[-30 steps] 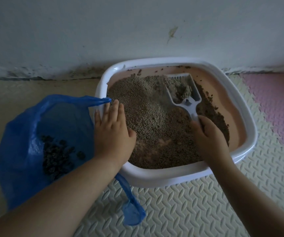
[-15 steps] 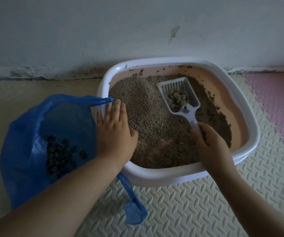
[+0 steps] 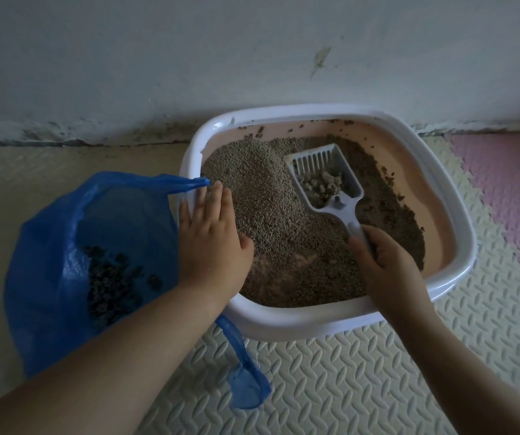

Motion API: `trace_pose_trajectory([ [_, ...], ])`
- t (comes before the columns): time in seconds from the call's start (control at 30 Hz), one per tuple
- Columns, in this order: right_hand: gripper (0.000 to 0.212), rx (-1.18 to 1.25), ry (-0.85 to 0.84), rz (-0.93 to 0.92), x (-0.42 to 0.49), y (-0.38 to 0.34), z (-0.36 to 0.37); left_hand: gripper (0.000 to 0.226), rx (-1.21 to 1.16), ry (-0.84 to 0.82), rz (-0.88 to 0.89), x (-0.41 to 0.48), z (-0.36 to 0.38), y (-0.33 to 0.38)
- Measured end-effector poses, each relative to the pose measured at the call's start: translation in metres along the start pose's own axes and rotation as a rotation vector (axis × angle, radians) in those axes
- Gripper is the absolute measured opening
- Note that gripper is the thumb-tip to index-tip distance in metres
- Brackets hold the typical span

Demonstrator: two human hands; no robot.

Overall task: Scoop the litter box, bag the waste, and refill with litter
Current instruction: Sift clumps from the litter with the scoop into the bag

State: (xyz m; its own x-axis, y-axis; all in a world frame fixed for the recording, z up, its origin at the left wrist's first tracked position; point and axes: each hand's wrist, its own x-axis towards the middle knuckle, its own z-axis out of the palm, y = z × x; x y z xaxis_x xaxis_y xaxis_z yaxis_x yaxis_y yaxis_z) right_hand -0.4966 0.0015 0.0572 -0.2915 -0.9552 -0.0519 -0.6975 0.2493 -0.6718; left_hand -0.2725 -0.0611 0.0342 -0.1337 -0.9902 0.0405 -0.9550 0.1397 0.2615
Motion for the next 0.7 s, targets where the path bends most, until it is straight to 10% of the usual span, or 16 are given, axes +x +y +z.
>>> trace_pose_trajectory([
  [0.7, 0.018, -0.002, -0.011, 0.008, -0.0056, -0.0043, -0.0043, 0.072, -0.025, -0.006, 0.002, -0.0005, -0.0002, -0.0011],
])
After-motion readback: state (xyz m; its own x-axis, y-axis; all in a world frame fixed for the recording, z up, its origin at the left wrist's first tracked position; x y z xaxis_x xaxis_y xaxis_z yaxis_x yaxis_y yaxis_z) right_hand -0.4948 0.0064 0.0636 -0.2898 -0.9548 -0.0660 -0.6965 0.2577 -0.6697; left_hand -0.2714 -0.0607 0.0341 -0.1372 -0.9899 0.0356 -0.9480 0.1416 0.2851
